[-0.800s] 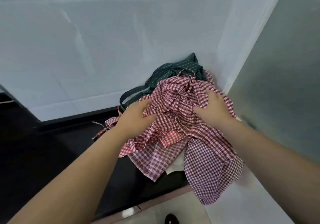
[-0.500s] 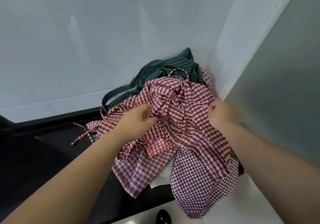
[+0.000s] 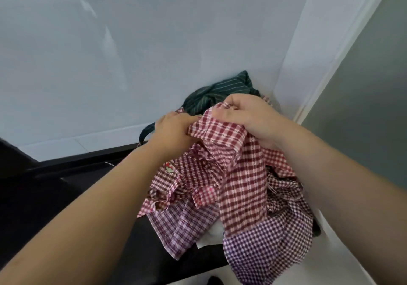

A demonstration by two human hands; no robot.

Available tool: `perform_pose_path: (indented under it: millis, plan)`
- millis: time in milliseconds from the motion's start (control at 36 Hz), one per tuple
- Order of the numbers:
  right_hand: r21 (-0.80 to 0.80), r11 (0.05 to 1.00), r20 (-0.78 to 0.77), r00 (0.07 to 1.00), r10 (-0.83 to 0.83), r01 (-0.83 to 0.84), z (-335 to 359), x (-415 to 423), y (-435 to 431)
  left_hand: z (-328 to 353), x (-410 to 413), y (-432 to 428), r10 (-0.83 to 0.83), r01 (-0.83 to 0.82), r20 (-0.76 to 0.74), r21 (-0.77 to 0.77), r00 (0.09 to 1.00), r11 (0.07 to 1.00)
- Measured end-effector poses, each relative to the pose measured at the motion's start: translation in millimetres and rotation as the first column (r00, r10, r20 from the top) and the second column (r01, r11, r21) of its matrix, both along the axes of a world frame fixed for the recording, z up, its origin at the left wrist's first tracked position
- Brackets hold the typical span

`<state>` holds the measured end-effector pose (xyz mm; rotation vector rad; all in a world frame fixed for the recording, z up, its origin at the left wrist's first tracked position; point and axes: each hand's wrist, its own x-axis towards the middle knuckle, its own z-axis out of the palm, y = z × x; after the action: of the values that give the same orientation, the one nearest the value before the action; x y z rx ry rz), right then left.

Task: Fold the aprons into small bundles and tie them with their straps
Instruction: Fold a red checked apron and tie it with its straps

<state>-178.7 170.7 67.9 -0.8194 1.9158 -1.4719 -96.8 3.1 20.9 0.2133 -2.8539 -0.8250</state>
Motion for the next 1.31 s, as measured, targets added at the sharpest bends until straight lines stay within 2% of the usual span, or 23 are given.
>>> perform_pose_path:
  millis: [56, 111, 167, 278, 361, 444, 528, 583, 639, 667, 722, 750, 806, 861, 944, 1000, 1056, 1111, 1167, 1222, 1250, 1306]
  plan:
    - [0.171, 0.985, -0.191, 0.981, 0.027, 0.006, -2.4, -0.6, -7.6, -2.3, 15.4, -14.2, 0.086, -0.085, 0.016, -0.065, 0.996, 0.994]
    - [0.322, 0.945, -0.426, 0.899, 0.095, 0.052, -4.9, 0.0, -18.3, -5.0, 31.3, -33.7, 0.171, -0.169, 0.008, -0.111, 0.985, 0.979]
    - [0.357, 0.933, -0.538, 0.828, 0.159, 0.053, -8.7, 7.6, -36.1, -3.5, 50.8, -51.9, 0.274, -0.271, -0.004, -0.175, 0.962, 0.947]
    - [0.334, 0.939, -0.678, 0.713, 0.177, 0.084, -15.4, 26.3, -77.5, 5.7, 89.0, -73.8, 0.411, -0.436, -0.148, -0.296, 0.9, 0.85]
    - [0.244, 0.968, -0.739, 0.656, 0.153, 0.05, -15.2, 55.7, -111.7, 17.3, 131.0, -96.1, 0.524, -0.58, -0.251, -0.314, 0.814, 0.751]
    - [0.114, 0.988, -0.767, 0.622, 0.157, -0.108, -10.3, 96.1, -152.8, 26.2, 188.5, -124.0, 0.559, -0.695, -0.424, -0.318, 0.712, 0.644]
    - [0.002, 0.966, -0.687, 0.702, 0.188, -0.257, -1.2, 141.9, -194.1, 36.5, 256.1, -150.9, 0.599, -0.82, -0.598, -0.189, 0.533, 0.541]
    - [-0.069, 0.955, -0.628, 0.757, 0.182, -0.288, 5.2, 169.2, -216.8, 41.9, 294.4, -168.7, 0.611, -0.871, -0.663, -0.131, 0.433, 0.474]
    - [-0.054, 0.949, -0.577, 0.785, 0.226, -0.312, 4.4, 189.7, -237.6, 43.0, 324.7, -184.1, 0.612, -0.888, -0.687, -0.11, 0.392, 0.446]
    - [-0.003, 0.948, -0.566, 0.782, 0.26, -0.317, 0.4, 202.5, -251.6, 41.0, 342.8, -194.7, 0.617, -0.887, -0.675, -0.122, 0.404, 0.446]
    - [0.146, 0.963, -0.572, 0.774, 0.271, -0.229, -16.3, 215.7, -272.8, 28.9, 369.0, -212.4, 0.727, -0.878, -0.51, -0.133, 0.459, 0.461]
    - [0.216, 0.968, -0.563, 0.793, 0.232, -0.131, -26.4, 213.9, -277.6, 20.7, 376.1, -217.4, 0.804, -0.88, -0.362, -0.127, 0.471, 0.458]
    - [0.348, 0.936, -0.526, 0.836, 0.156, 0.044, -49.2, 220.7, -290.7, 0.7, 402.4, -230.5, 0.897, -0.892, -0.049, -0.143, 0.44, 0.43]
    - [0.442, 0.888, -0.503, 0.855, 0.127, 0.128, -65.6, 231.4, -296.9, -23.1, 426.4, -239.5, 0.891, -0.877, 0.177, -0.18, 0.417, 0.446]
    - [0.436, 0.888, -0.417, 0.907, 0.056, 0.146, -78.0, 251.2, -301.4, -56.7, 448.5, -248.4, 0.807, -0.834, 0.359, -0.121, 0.469, 0.539]
    - [0.39, 0.913, -0.348, 0.937, 0.029, 0.117, -80.4, 265.8, -309.1, -74.0, 455.3, -254.0, 0.731, -0.81, 0.448, -0.024, 0.515, 0.585]
    - [0.38, 0.923, -0.329, 0.942, 0.069, 0.065, -82.8, 277.0, -318.4, -86.1, 455.5, -257.8, 0.655, -0.79, 0.515, 0.072, 0.553, 0.609]
    - [0.455, 0.89, -0.399, 0.901, 0.168, 0.035, -86.6, 288.8, -323.8, -96.0, 451.8, -259.0, 0.595, -0.759, 0.542, 0.131, 0.593, 0.638]
    - [0.501, 0.864, -0.474, 0.819, 0.323, -0.051, -90.1, 300.4, -321.6, -103.4, 445.2, -257.3, 0.566, -0.741, 0.558, 0.14, 0.607, 0.657]
    - [0.494, 0.851, -0.472, 0.767, 0.435, -0.178, -98.5, 307.2, -322.6, -107.4, 437.2, -257.4, 0.575, -0.752, 0.569, 0.122, 0.588, 0.648]
    - [0.513, 0.837, -0.468, 0.755, 0.46, -0.192, -103.2, 308.0, -324.2, -110.0, 433.8, -260.1, 0.603, -0.761, 0.545, 0.106, 0.582, 0.64]
    - [0.541, 0.835, -0.504, 0.755, 0.42, -0.103, -110.4, 305.9, -329.1, -114.4, 429.8, -266.8, 0.671, -0.77, 0.449, 0.063, 0.591, 0.636]
